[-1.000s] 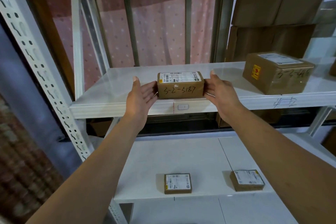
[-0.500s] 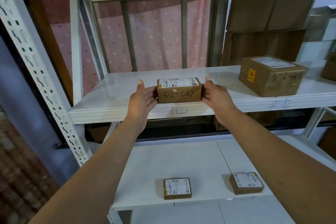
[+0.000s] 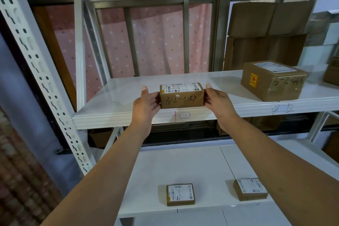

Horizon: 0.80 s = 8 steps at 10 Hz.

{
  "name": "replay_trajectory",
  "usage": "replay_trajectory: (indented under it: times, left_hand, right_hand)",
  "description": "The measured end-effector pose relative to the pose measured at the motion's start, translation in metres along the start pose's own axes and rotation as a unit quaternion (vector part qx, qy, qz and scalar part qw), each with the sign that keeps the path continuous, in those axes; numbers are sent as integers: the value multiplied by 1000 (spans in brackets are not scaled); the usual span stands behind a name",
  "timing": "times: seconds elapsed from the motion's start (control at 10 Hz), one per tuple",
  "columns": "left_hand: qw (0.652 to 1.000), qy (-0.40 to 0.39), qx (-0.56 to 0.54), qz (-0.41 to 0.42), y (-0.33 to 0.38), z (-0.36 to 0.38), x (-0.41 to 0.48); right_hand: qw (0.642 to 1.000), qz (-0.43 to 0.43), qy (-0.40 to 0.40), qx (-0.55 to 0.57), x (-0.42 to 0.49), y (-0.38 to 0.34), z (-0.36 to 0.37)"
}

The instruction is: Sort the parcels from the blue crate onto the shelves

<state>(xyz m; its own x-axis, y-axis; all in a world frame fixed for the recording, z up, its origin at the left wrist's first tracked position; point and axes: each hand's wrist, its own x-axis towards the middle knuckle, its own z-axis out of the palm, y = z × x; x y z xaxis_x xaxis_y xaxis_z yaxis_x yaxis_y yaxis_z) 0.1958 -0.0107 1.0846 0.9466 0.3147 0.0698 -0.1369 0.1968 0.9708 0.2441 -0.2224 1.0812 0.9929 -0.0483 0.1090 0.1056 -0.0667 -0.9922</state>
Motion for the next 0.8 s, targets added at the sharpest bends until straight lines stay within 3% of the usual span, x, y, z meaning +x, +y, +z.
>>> replay_trajectory:
  times: [0.2,0.4,0.8]
  left_hand:
    - [999,7,31,24,-4,0,0]
    - [983,25,158,88,-18,0,4]
    - [985,59,129,98,-14,-3,-4]
  right_hand:
    - [1000,-9,4,-9,4,6,-1]
    - [998,-38,11,-53,11,15,-1]
    - [999,-16,35,-13,11,12,-2]
